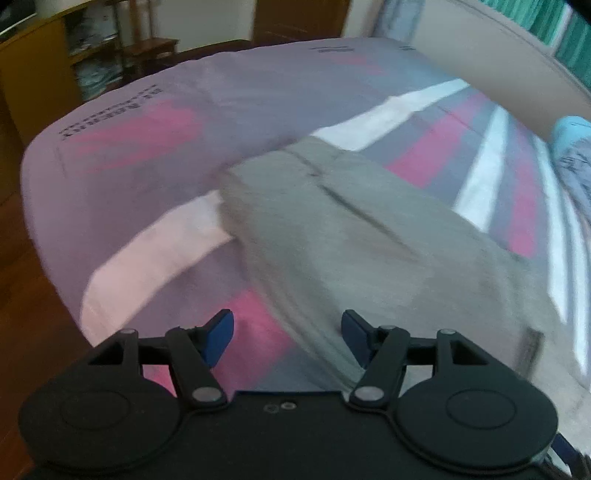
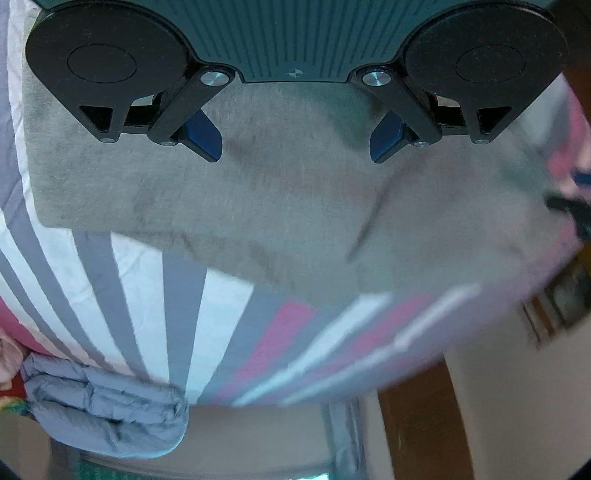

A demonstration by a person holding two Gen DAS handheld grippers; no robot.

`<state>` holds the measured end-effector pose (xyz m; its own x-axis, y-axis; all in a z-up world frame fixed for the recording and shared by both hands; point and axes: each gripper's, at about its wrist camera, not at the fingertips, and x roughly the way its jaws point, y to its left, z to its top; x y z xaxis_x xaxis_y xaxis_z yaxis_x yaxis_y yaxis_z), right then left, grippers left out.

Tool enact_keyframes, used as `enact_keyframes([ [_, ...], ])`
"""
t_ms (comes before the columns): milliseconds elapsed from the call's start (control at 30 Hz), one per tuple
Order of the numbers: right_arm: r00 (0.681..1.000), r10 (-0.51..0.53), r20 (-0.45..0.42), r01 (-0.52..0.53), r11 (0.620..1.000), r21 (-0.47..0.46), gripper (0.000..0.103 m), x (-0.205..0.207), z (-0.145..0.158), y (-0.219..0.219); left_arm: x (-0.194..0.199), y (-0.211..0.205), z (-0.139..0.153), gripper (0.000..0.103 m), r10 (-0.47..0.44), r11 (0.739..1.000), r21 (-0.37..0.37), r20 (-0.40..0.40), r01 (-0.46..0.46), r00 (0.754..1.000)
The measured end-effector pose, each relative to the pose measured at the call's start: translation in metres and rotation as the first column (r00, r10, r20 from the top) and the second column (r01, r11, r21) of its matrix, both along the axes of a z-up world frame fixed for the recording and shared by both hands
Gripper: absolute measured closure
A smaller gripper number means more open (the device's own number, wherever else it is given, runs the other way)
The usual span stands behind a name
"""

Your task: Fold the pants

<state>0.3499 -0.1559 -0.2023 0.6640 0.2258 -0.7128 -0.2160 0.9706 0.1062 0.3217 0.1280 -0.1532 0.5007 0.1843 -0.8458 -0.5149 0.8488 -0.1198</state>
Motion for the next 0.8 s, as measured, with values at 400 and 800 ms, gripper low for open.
enact_keyframes([
  [400, 1.000, -0.014, 0.004, 0.014, 1.000, 0.003, 0.015, -0.001, -0.017, -0.002, 0.006, 0.067, -0.041, 0.041, 0.136, 0.931, -0.351, 0.083, -0.099, 0.987],
  [800, 1.000, -0.014, 0.018, 0.014, 1.000, 0.018, 0.010, 0.000, -0.019, -0.002, 0.007, 0.109, -0.069, 0.044, 0.296, 0.760, -0.641, 0.194, -0.107, 0.935],
])
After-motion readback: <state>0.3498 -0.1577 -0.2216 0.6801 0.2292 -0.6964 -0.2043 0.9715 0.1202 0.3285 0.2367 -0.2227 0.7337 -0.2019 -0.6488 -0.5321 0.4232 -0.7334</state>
